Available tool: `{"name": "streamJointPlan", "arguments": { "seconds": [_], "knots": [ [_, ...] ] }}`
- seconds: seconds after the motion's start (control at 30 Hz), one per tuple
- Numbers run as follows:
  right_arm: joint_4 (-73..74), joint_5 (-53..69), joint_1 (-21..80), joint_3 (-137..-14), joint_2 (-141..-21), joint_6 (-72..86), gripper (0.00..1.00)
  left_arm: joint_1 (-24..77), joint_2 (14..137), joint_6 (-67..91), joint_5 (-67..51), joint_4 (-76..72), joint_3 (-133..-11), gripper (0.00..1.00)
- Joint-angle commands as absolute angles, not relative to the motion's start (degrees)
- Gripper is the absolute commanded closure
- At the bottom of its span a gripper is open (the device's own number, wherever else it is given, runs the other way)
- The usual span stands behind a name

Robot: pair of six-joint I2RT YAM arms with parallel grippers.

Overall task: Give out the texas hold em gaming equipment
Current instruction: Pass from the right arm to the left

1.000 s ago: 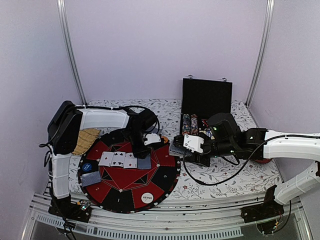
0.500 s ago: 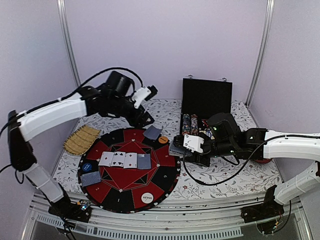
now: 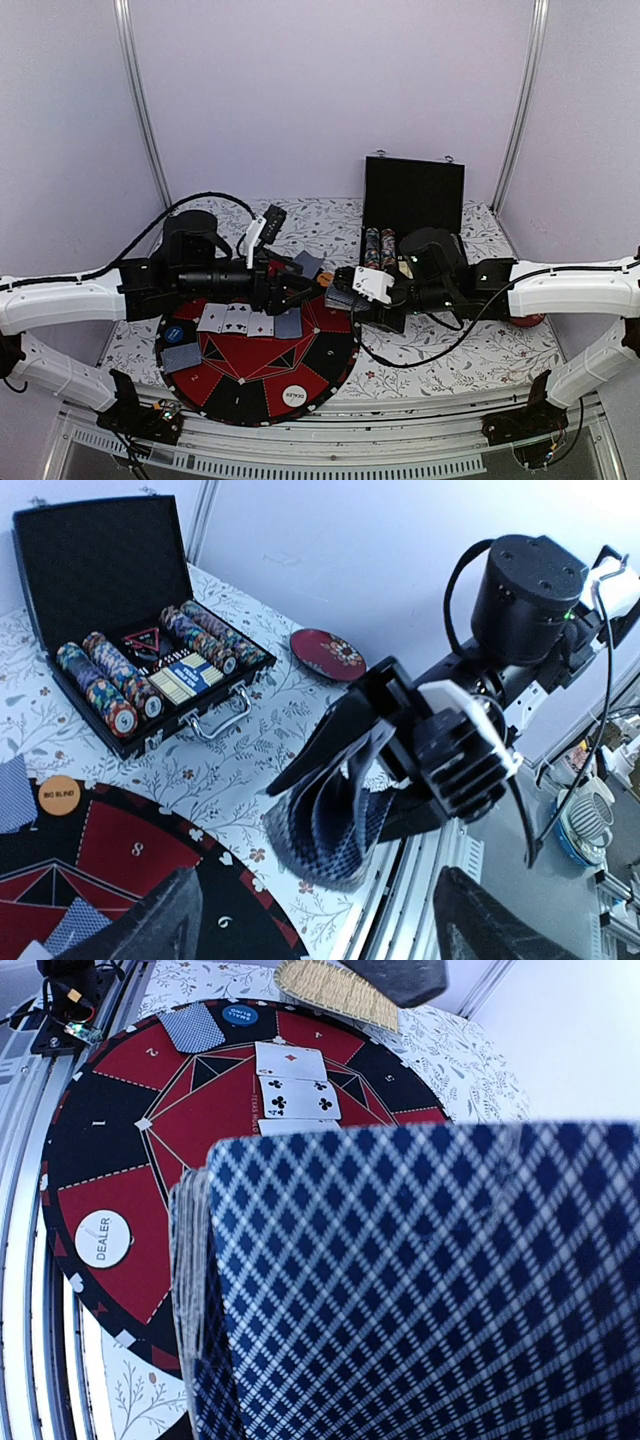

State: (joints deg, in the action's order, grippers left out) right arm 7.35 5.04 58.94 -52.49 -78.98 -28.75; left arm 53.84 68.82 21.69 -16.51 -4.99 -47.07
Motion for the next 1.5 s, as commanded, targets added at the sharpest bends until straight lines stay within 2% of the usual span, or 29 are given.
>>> {"name": "streamJointPlan", "arguments": {
  "seconds": [0.0,0.07,0.13,0.47,0.7,0.77,0.9,0.97,1.13,1.37,1.43,1.47],
  "knots": [
    [3.6,6.0,59.5,-56.1,-81.4,-27.0,0.50,54.8,69.7,23.8,-14.5,-8.1,-48.4,0.12],
    [3.5,6.3,59.7,-56.7,-82.3,-27.0,0.50,55.4,70.9,23.3,-13.6,-8.2,-48.4,0.03],
    [3.6,6.6,59.9,-57.2,-83.0,-27.0,0.50,55.8,72.6,22.5,-12.4,-7.0,-49.5,0.02],
    [4.1,7.1,60.2,-57.7,-83.7,-27.5,0.50,55.8,75.0,22.6,-8.6,-8.3,-51.0,0.15],
    [4.4,7.5,60.2,-58.4,-84.5,-27.7,0.50,55.9,79.8,22.8,-10.5,-6.4,-54.3,0.12],
    [4.4,7.5,60.2,-58.4,-84.4,-27.7,0.50,55.9,80.5,22.5,-9.5,-4.7,-55.5,0.17],
    [4.3,7.3,60.2,-58.1,-83.9,-27.8,0.50,55.9,79.5,22.1,-6.0,-1.8,-55.8,0.46],
    [4.3,7.2,60.2,-57.7,-83.8,-27.9,0.50,55.9,78.5,22.0,-4.7,-1.2,-55.2,0.54],
    [4.3,7.1,60.2,-57.6,-83.9,-28.1,0.50,55.9,76.6,21.6,-4.0,0.0,-54.6,0.58],
    [4.4,7.0,60.2,-57.8,-84.1,-28.3,0.50,55.8,75.9,20.5,-3.2,1.8,-54.6,0.79],
    [4.5,7.0,60.2,-57.8,-84.0,-28.3,0.50,55.8,75.7,20.2,-2.8,2.3,-54.6,0.77],
    [4.6,7.0,60.2,-57.8,-84.1,-28.3,0.50,55.9,75.5,20.2,-3.1,2.2,-54.5,0.70]
  ]
}}
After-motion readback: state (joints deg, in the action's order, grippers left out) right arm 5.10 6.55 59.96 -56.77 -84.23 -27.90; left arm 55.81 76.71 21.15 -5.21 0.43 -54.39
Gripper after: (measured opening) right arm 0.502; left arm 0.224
